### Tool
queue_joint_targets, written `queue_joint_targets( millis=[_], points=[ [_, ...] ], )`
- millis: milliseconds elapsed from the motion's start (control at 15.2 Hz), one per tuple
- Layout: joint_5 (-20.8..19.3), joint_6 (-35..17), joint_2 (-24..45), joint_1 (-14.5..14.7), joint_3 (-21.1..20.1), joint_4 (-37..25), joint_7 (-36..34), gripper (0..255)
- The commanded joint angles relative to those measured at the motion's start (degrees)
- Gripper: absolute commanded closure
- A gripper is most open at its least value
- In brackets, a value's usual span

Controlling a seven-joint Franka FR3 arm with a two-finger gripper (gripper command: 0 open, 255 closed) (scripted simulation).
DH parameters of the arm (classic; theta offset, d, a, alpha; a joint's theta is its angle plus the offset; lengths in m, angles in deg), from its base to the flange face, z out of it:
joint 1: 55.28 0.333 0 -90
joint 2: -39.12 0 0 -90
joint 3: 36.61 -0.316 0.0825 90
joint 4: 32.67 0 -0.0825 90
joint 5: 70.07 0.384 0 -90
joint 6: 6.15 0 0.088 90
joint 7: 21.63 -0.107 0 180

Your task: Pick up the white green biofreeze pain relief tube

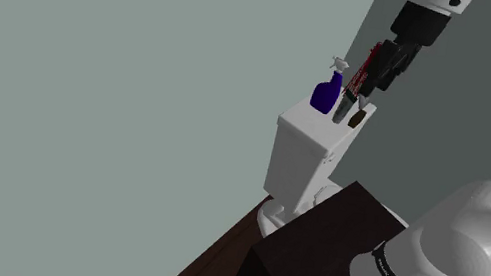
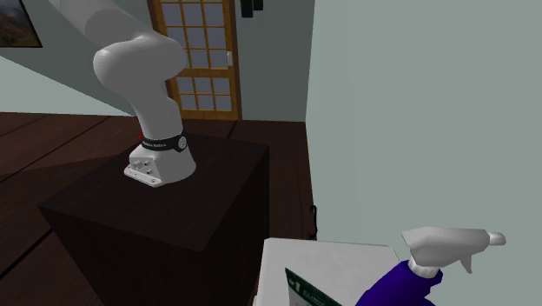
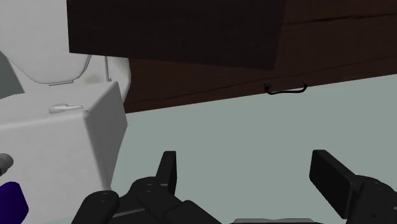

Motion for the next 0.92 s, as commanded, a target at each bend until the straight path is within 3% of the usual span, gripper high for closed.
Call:
queue_joint_targets(
  millis=[0, 858],
  points=[
    [0.0, 0.0, 0.0, 0.0, 0.0, 0.0, 0.0, 0],
    [-5.1, -9.2, 23.8, -6.0, 8.7, -8.1, 3.8, 0]
  ],
)
